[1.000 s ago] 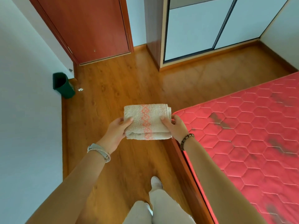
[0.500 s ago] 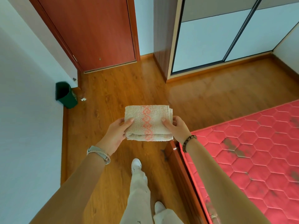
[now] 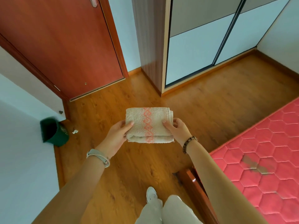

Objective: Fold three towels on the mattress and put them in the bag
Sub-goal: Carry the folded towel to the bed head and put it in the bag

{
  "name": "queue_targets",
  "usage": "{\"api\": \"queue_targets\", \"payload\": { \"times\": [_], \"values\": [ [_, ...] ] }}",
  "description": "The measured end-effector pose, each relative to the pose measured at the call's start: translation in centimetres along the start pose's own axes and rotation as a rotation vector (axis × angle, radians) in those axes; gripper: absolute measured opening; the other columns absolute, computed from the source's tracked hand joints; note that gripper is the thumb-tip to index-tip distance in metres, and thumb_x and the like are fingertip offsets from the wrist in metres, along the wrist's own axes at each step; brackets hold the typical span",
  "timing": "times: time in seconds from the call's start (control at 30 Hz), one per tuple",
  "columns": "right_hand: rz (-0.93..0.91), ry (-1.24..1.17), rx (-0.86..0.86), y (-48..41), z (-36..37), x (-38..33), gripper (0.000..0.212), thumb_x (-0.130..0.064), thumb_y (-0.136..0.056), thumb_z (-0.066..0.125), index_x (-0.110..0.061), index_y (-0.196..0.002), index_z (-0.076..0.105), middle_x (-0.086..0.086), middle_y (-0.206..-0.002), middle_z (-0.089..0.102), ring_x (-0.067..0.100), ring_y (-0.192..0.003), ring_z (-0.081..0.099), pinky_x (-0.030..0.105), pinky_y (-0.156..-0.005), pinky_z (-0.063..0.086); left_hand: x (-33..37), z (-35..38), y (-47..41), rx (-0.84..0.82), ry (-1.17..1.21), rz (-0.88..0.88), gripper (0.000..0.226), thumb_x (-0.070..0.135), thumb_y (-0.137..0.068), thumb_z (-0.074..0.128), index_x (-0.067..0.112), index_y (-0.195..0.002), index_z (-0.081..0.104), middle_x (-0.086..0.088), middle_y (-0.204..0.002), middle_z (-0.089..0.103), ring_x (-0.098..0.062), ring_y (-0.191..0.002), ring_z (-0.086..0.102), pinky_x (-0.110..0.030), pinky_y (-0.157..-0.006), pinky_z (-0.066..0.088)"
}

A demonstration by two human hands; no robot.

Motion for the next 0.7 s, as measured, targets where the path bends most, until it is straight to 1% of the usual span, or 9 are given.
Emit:
{"api": "queue_targets", "payload": {
  "times": [0.1, 0.27, 0.4, 0.5, 0.63, 0.7],
  "values": [
    [0.023, -0.024, 0.057, -2.2, -1.0, -0.9, 0.051, -0.057, -0.086, 0.06, -0.019, -0.119, 0.054, -0.004, -0.109, 0.063, 0.013, -0.097, 0.062, 0.036, -0.086, 0.056, 2.0, 0.8, -3.1, -0.066, -0.016, -0.005, 0.046, 0.027, -0.095, 0.064, 0.009, -0.136, 0.055, -0.006, -0.127, 0.069, -0.02, -0.118, 0.066, -0.04, -0.103, 0.05],
    [0.066, -0.089, 0.136, -5.9, -3.5, -1.8, 0.047, -0.054, -0.087, 0.061, -0.02, -0.118, 0.054, -0.004, -0.108, 0.062, 0.013, -0.097, 0.062, 0.031, -0.082, 0.055, 3.7, 2.9, -8.9, -0.095, -0.009, -0.037, 0.038, 0.025, -0.095, 0.063, 0.009, -0.13, 0.059, -0.008, -0.124, 0.071, -0.021, -0.115, 0.068, -0.039, -0.101, 0.052],
    [0.089, -0.143, 0.188, -8.9, -6.0, -1.9, 0.049, -0.052, -0.086, 0.063, -0.017, -0.119, 0.055, -0.001, -0.11, 0.064, 0.016, -0.098, 0.064, 0.035, -0.085, 0.057, 5.3, 5.3, -13.7, -0.137, -0.028, -0.052, 0.032, 0.023, -0.097, 0.061, 0.009, -0.126, 0.061, -0.008, -0.123, 0.071, -0.02, -0.112, 0.069, -0.033, -0.092, 0.056],
    [0.094, -0.174, 0.231, -11.4, -8.4, -2.3, 0.051, -0.052, -0.085, 0.064, -0.016, -0.119, 0.055, 0.001, -0.111, 0.064, 0.017, -0.1, 0.064, 0.037, -0.086, 0.057, 6.8, 7.5, -17.3, -0.172, -0.04, -0.062, 0.035, 0.02, -0.097, 0.061, 0.006, -0.129, 0.06, -0.01, -0.124, 0.07, -0.021, -0.113, 0.069, -0.033, -0.093, 0.056],
    [0.101, -0.226, 0.286, -14.7, -11.9, -2.9, 0.051, -0.055, -0.083, 0.064, -0.018, -0.118, 0.055, 0.0, -0.111, 0.064, 0.017, -0.101, 0.064, 0.04, -0.089, 0.056, 9.3, 11.1, -21.9, -0.246, -0.083, -0.075, 0.036, 0.022, -0.096, 0.062, 0.01, -0.129, 0.06, -0.006, -0.124, 0.07, -0.019, -0.115, 0.068, -0.034, -0.096, 0.055],
    [0.108, -0.247, 0.312, -16.5, -13.9, -3.4, 0.051, -0.055, -0.084, 0.064, -0.018, -0.117, 0.055, -0.001, -0.111, 0.064, 0.017, -0.101, 0.064, 0.041, -0.089, 0.056, 10.8, 13.3, -24.4, -0.269, -0.111, -0.069, 0.033, 0.024, -0.096, 0.063, 0.013, -0.127, 0.061, -0.005, -0.123, 0.071, -0.018, -0.113, 0.068, -0.033, -0.094, 0.055]
  ]
}}
Point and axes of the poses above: each hand's wrist, its own y-axis away from the middle knuckle, its own z-axis out of the palm, x = y × z, the point moved 8 cm from there along -y, towards the middle knuckle
